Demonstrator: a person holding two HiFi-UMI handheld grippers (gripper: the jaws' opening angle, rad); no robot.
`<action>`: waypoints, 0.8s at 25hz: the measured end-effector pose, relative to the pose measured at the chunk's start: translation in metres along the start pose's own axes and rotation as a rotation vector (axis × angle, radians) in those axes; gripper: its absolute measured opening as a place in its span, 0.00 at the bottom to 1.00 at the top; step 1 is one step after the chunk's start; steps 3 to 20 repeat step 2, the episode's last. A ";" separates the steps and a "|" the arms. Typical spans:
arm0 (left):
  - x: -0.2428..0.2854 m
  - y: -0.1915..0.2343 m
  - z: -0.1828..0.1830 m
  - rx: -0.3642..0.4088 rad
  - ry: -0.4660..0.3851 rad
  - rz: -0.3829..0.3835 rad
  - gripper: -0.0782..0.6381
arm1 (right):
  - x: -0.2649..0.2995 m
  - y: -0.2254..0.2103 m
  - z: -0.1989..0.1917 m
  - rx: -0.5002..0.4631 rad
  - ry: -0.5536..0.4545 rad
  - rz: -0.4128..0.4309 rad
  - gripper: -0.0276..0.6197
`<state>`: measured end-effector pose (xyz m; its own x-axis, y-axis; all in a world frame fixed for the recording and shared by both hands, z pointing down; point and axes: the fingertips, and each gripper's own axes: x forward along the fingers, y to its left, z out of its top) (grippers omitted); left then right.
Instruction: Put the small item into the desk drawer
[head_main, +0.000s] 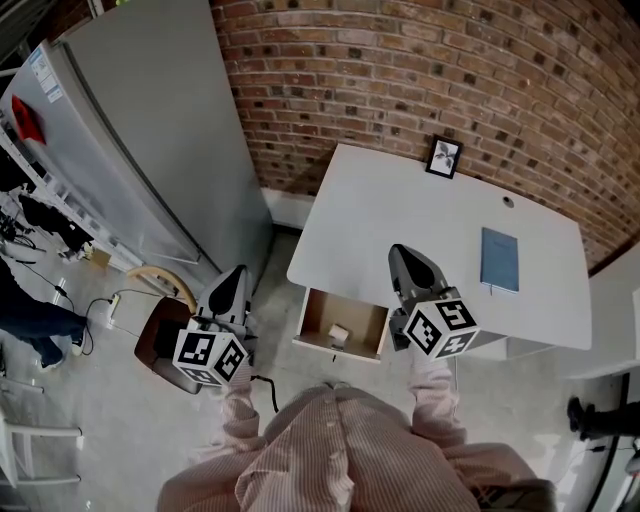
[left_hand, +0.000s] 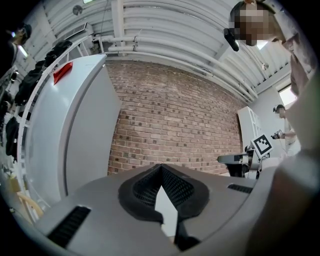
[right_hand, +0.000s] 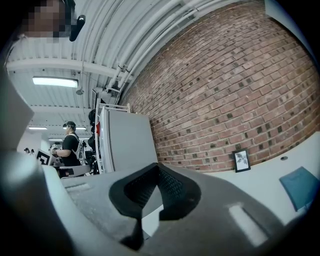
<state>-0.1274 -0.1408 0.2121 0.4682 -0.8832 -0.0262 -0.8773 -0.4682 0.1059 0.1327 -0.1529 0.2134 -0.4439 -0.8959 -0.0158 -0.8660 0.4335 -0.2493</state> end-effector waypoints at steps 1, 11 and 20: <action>0.000 -0.001 -0.001 -0.003 0.002 -0.002 0.11 | -0.001 0.000 -0.001 0.001 0.002 0.001 0.05; 0.000 -0.002 -0.002 -0.005 0.004 -0.003 0.11 | -0.001 -0.001 -0.001 0.002 0.004 0.002 0.05; 0.000 -0.002 -0.002 -0.005 0.004 -0.003 0.11 | -0.001 -0.001 -0.001 0.002 0.004 0.002 0.05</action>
